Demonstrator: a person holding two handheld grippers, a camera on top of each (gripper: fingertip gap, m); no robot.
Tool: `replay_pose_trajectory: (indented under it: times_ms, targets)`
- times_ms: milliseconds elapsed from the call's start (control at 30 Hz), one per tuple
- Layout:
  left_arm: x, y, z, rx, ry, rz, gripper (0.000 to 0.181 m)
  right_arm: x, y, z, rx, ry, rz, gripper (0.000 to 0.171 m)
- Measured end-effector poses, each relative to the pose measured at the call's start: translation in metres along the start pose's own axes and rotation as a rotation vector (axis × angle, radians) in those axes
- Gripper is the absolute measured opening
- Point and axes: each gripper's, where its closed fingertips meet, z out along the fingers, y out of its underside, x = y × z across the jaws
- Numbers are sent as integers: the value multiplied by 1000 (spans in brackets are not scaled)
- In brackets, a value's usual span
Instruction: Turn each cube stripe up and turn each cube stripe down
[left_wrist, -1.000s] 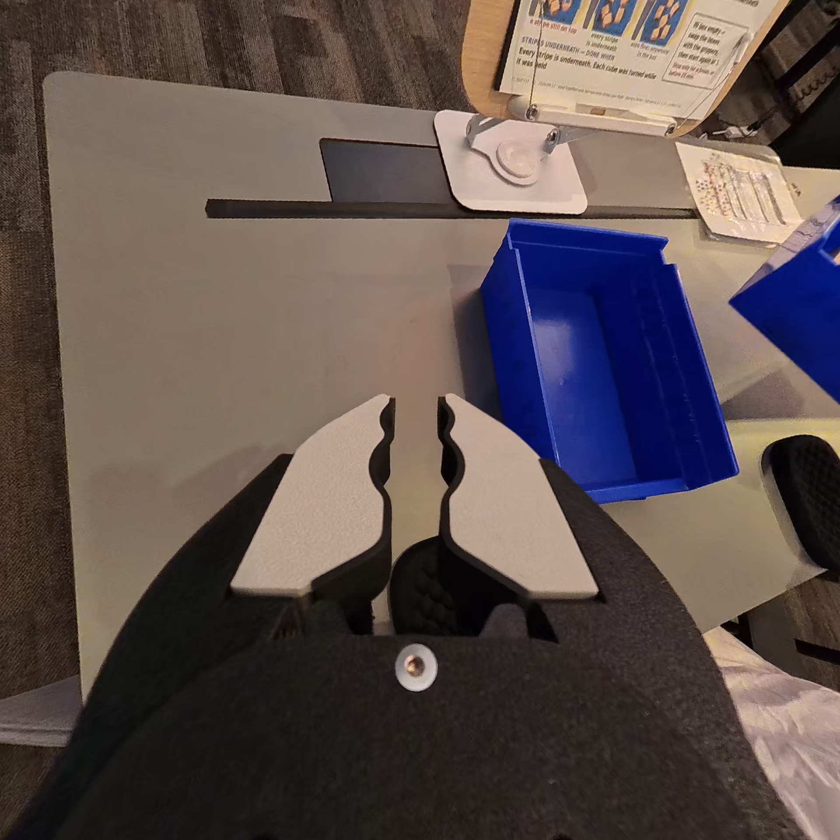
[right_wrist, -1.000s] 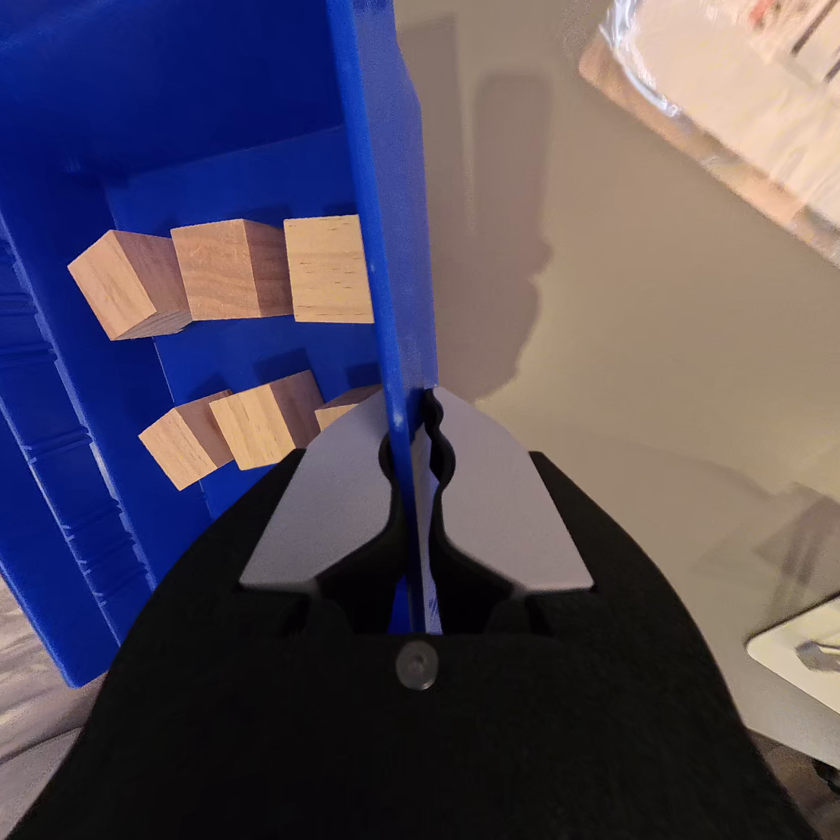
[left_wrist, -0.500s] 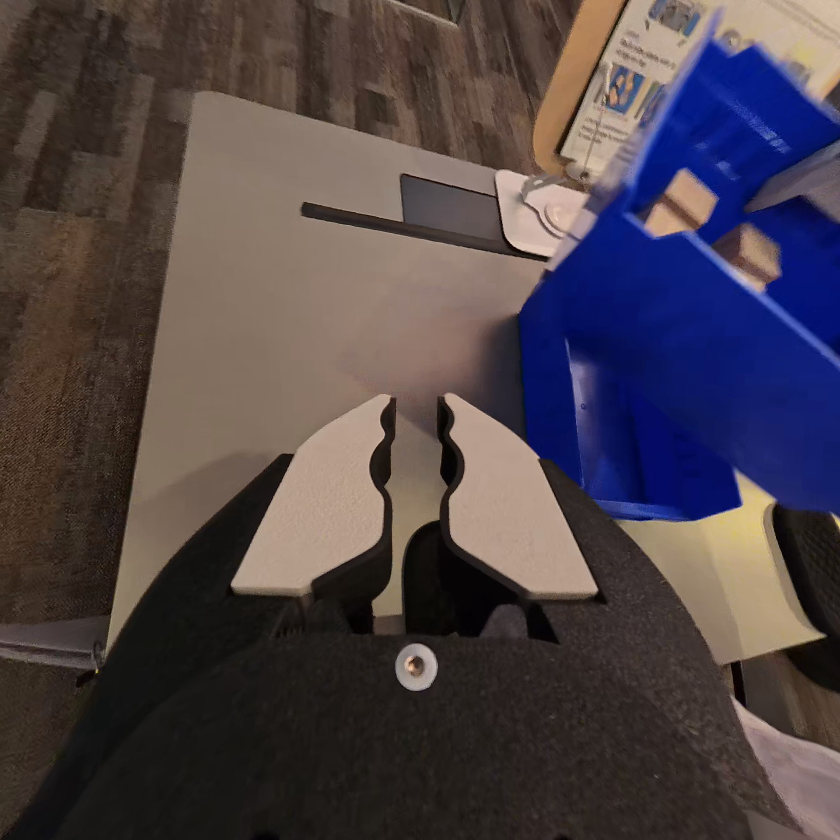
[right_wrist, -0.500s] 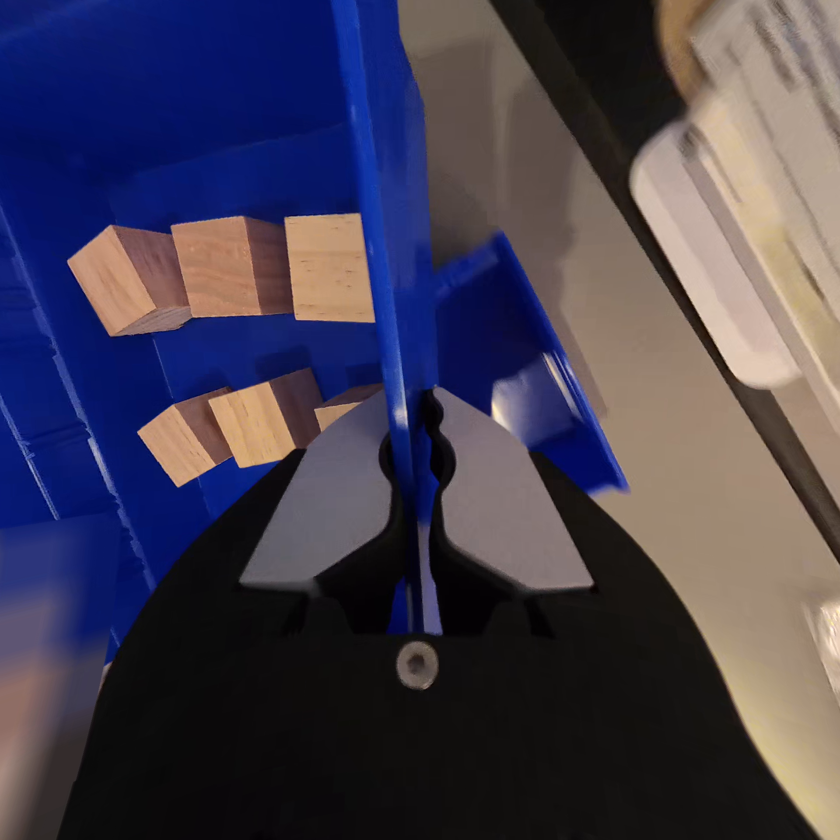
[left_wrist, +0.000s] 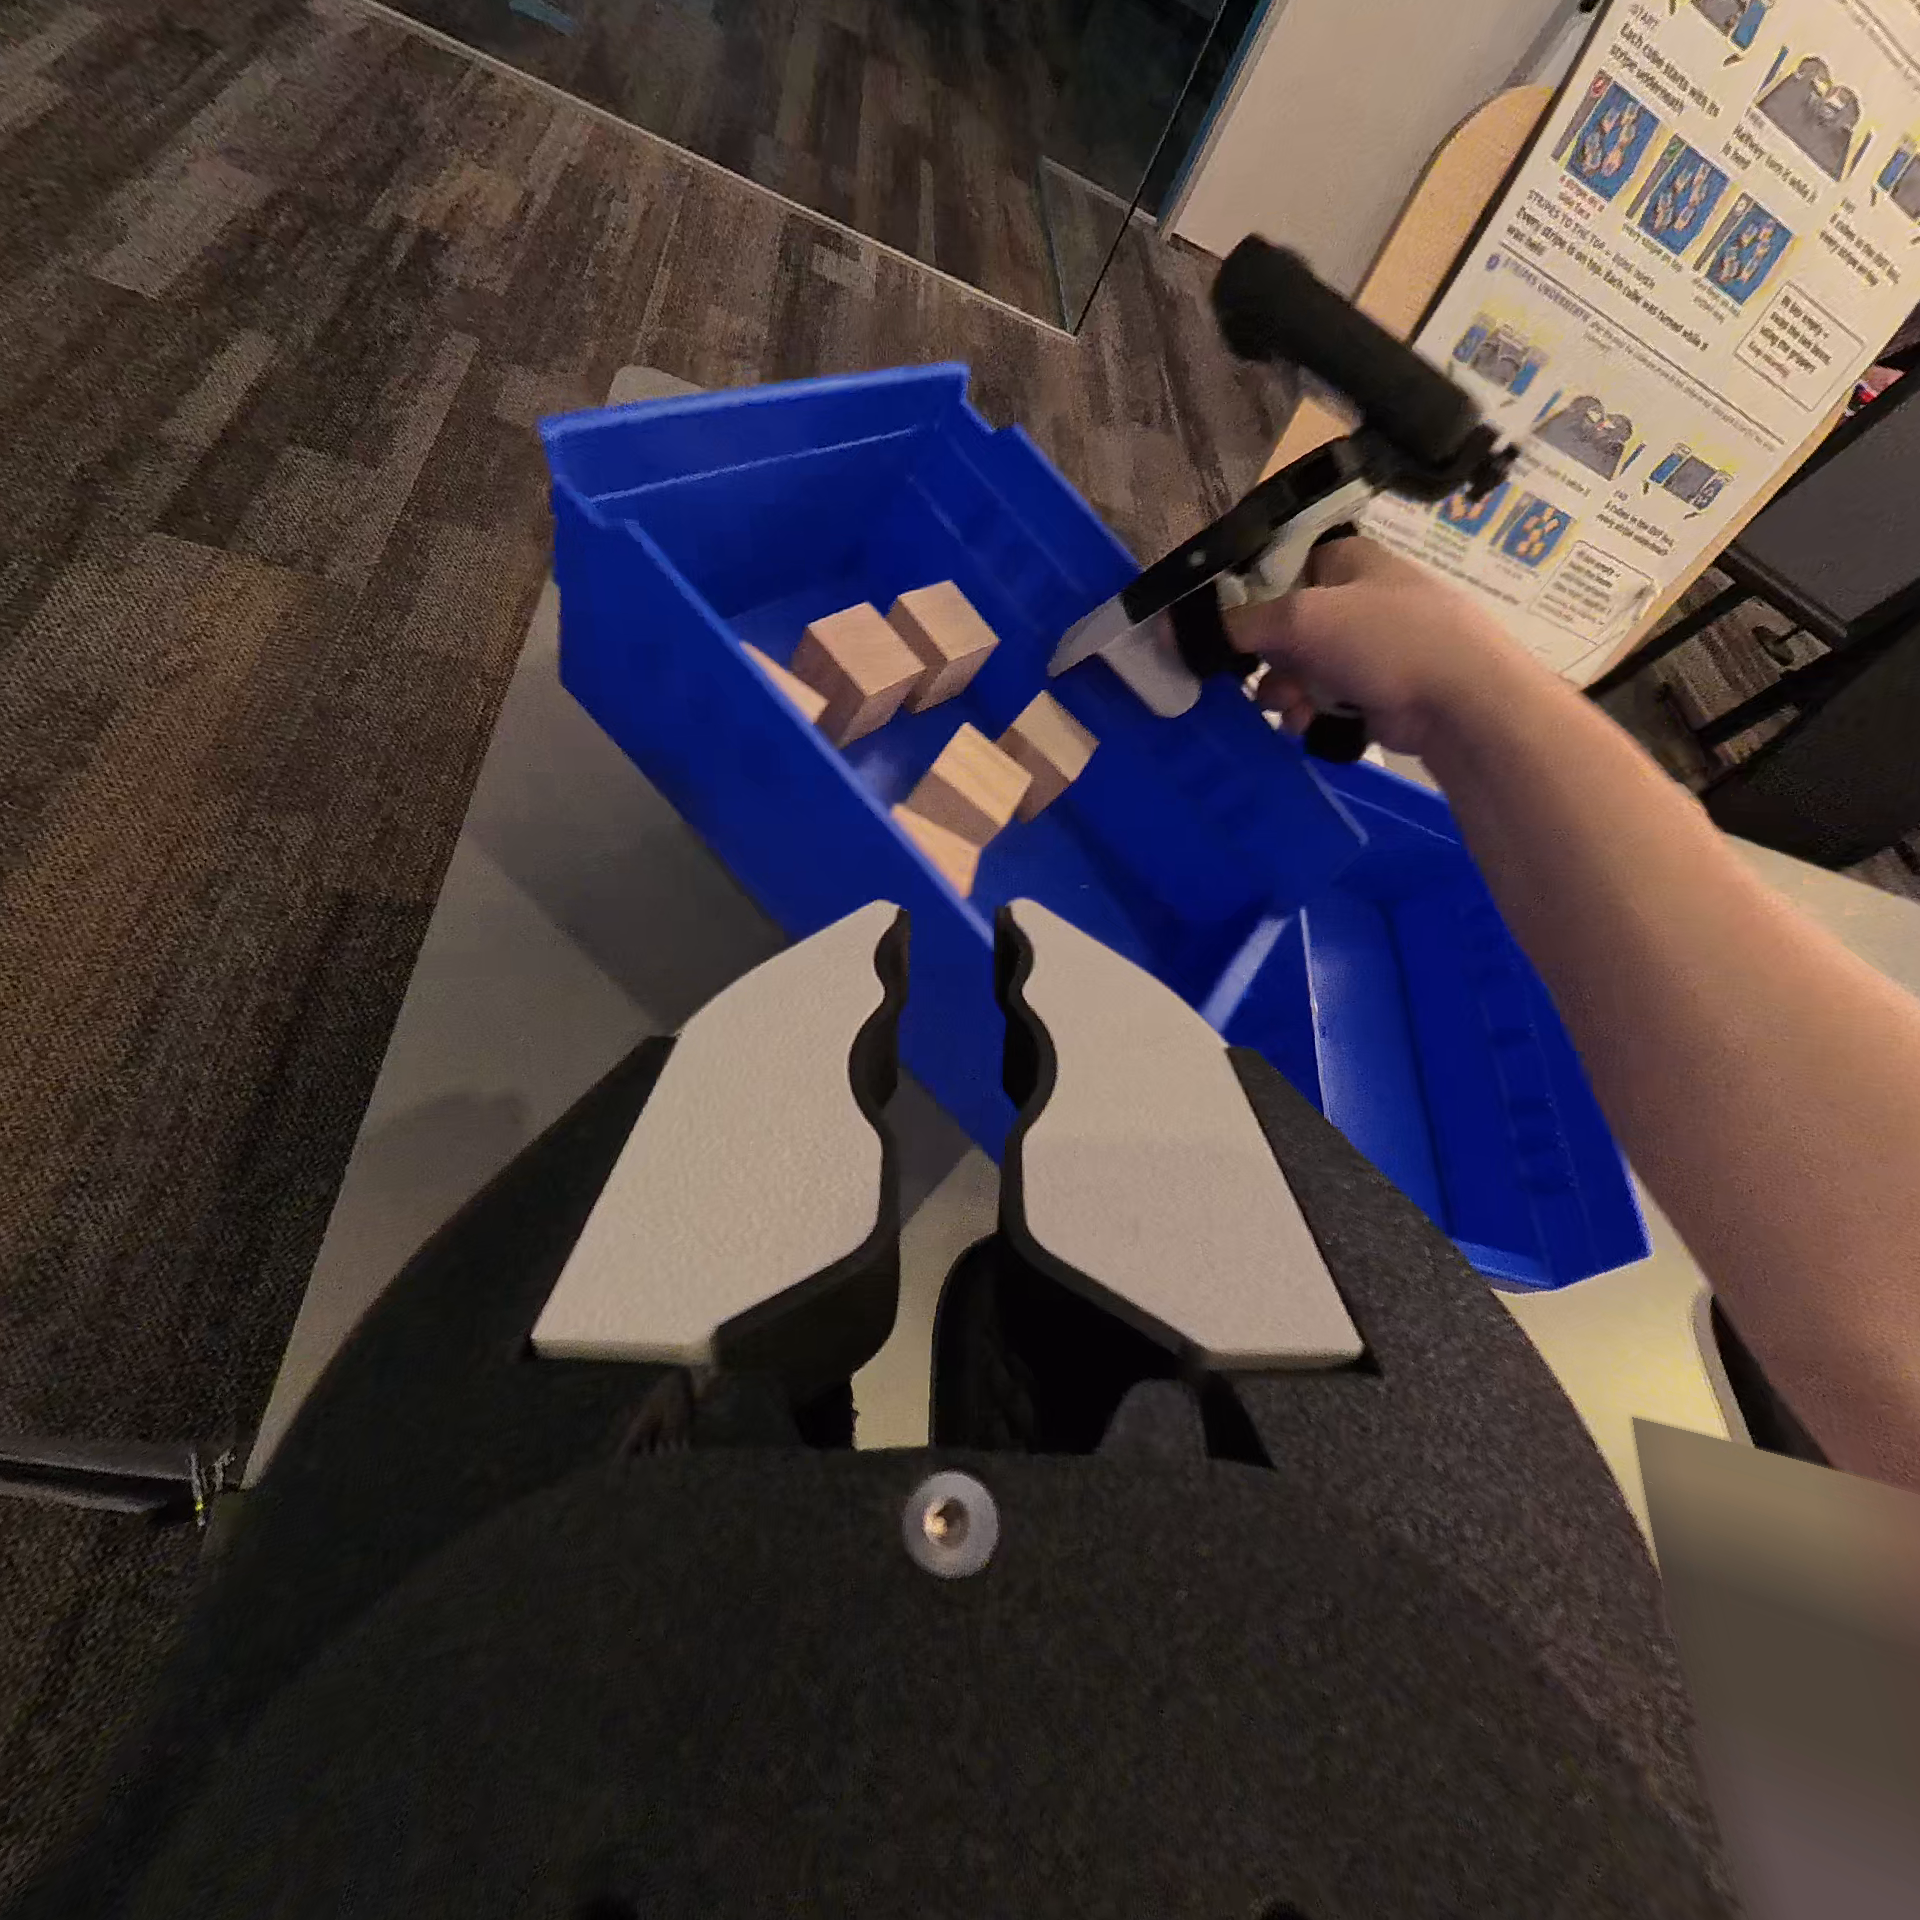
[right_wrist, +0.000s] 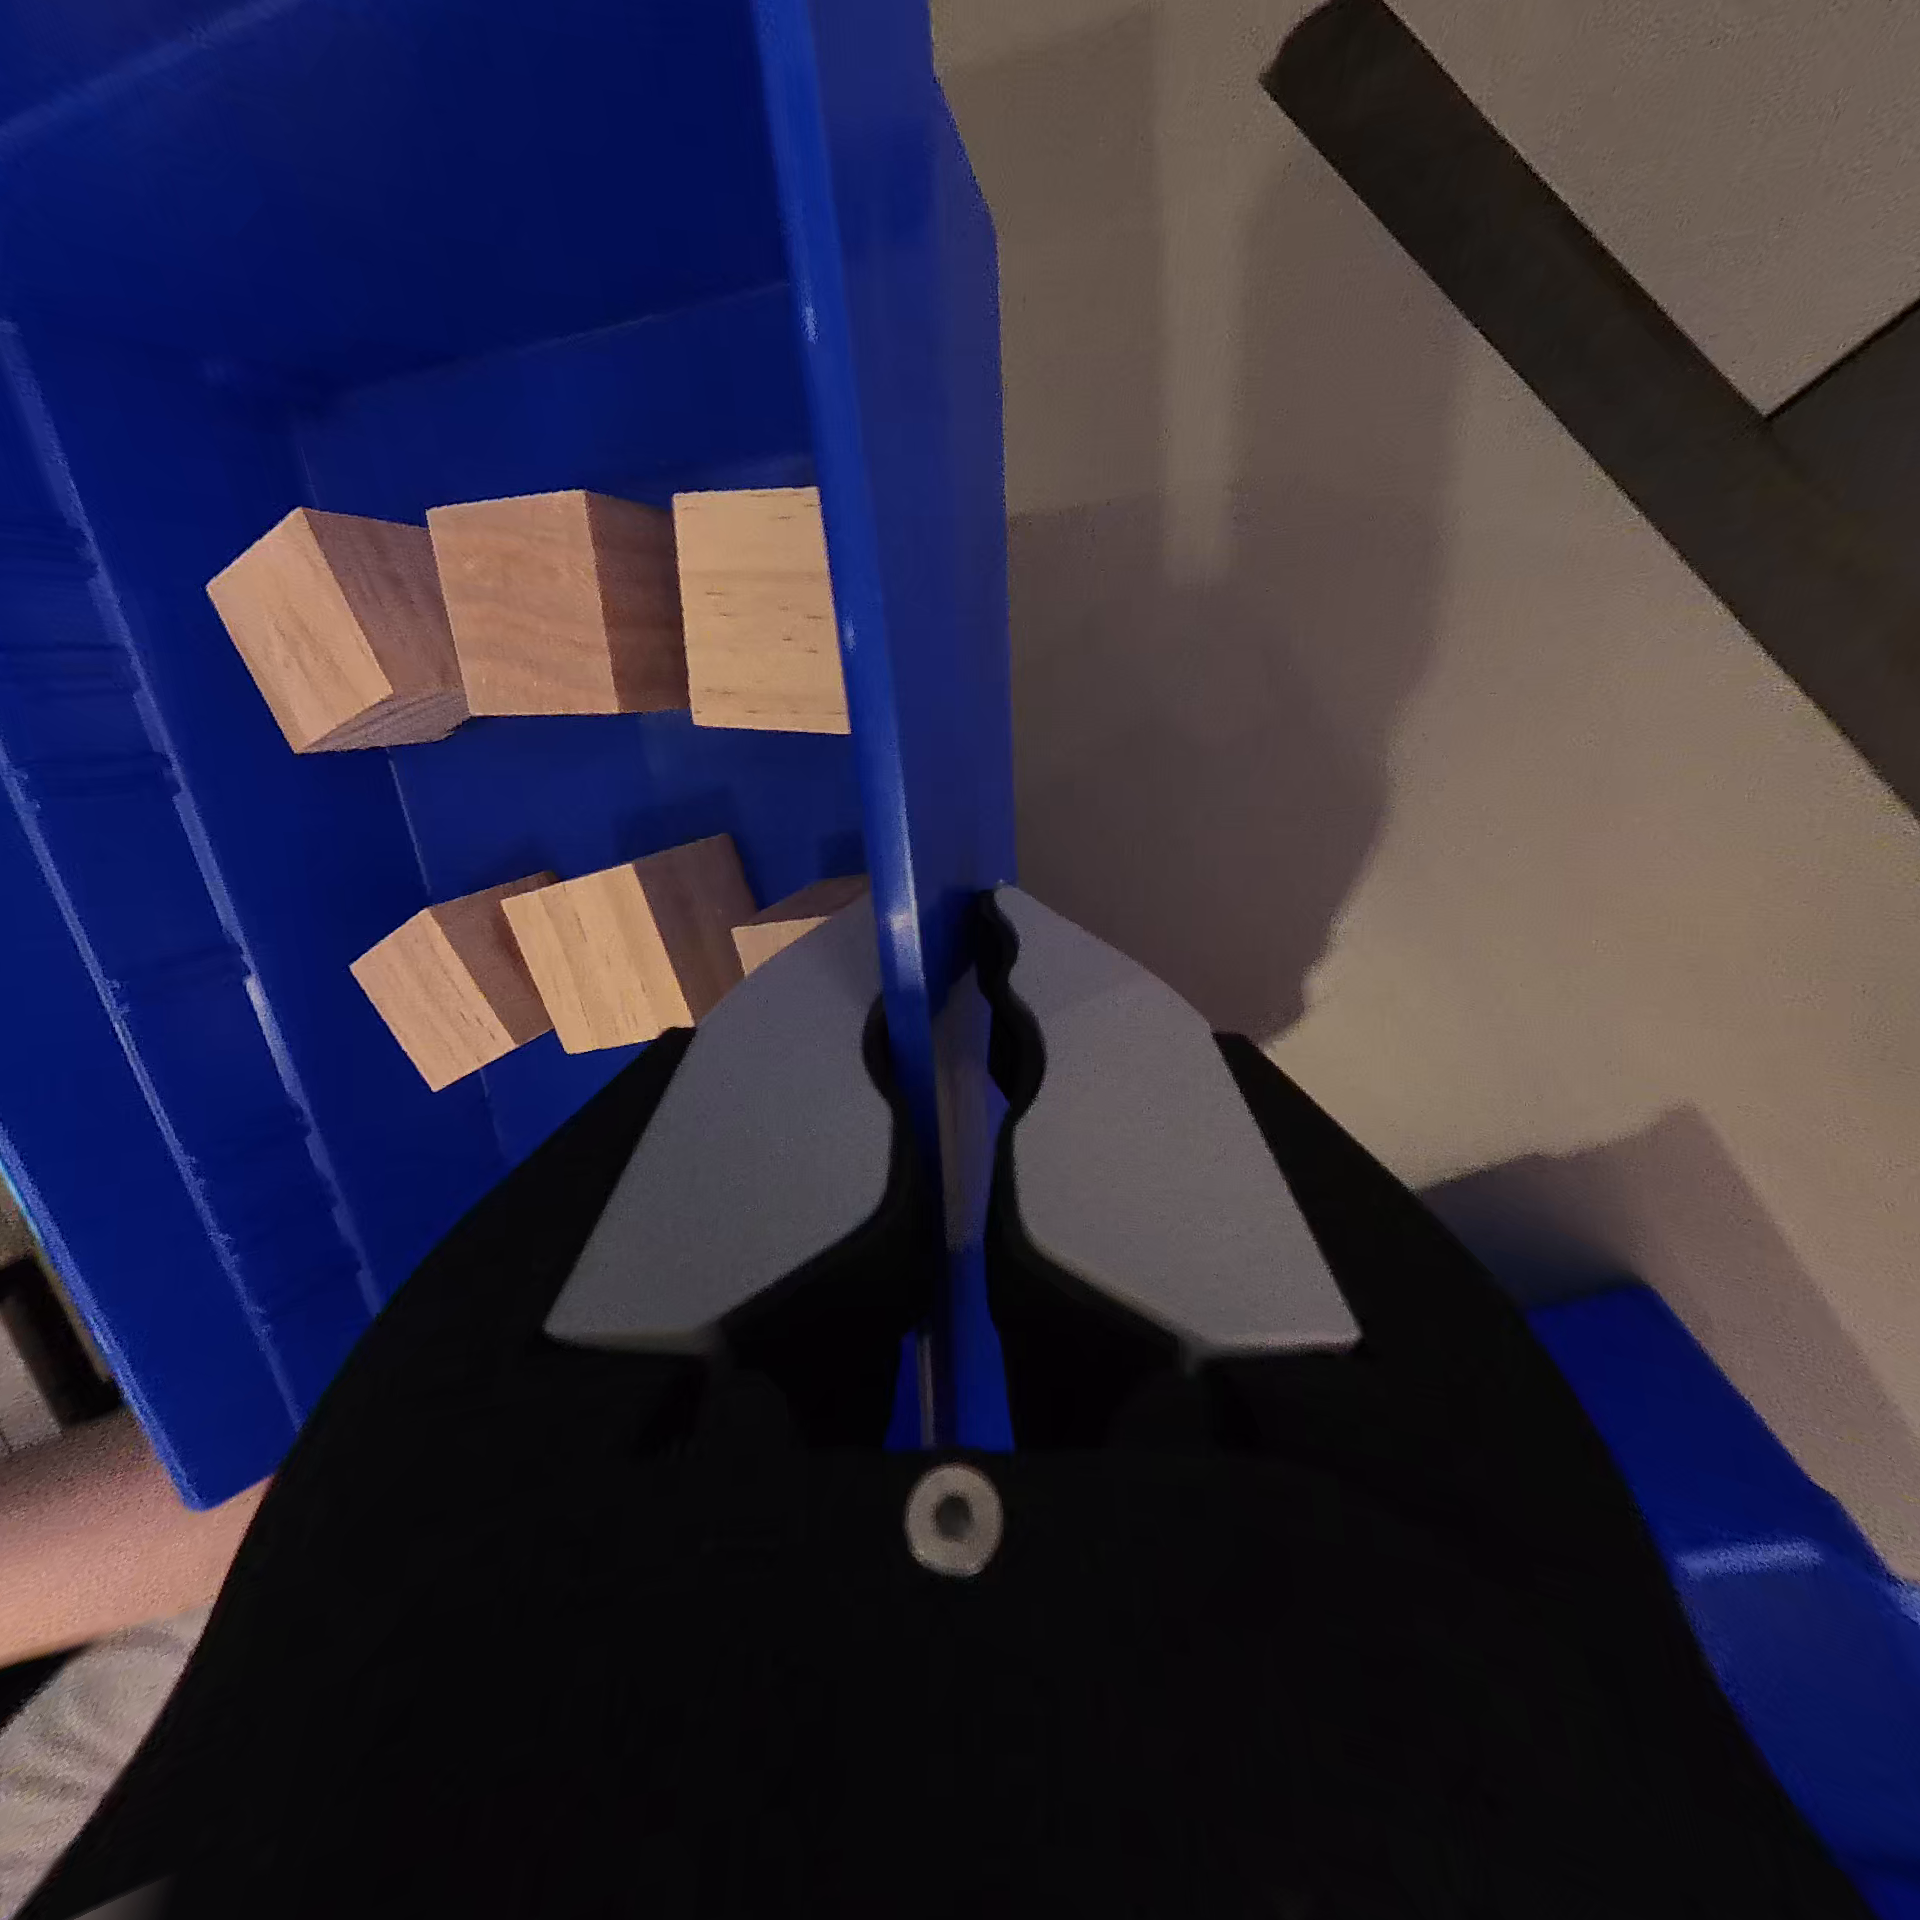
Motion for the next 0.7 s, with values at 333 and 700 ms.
replay_pose_trajectory:
  times_ms: [333,700]
  targets:
    - [10,3,9,-38,54,34,15,30,28,57,17,37,206,15]
    - [18,7,12,-67,79,54,17,80,72,-182,426,627,-223,60]
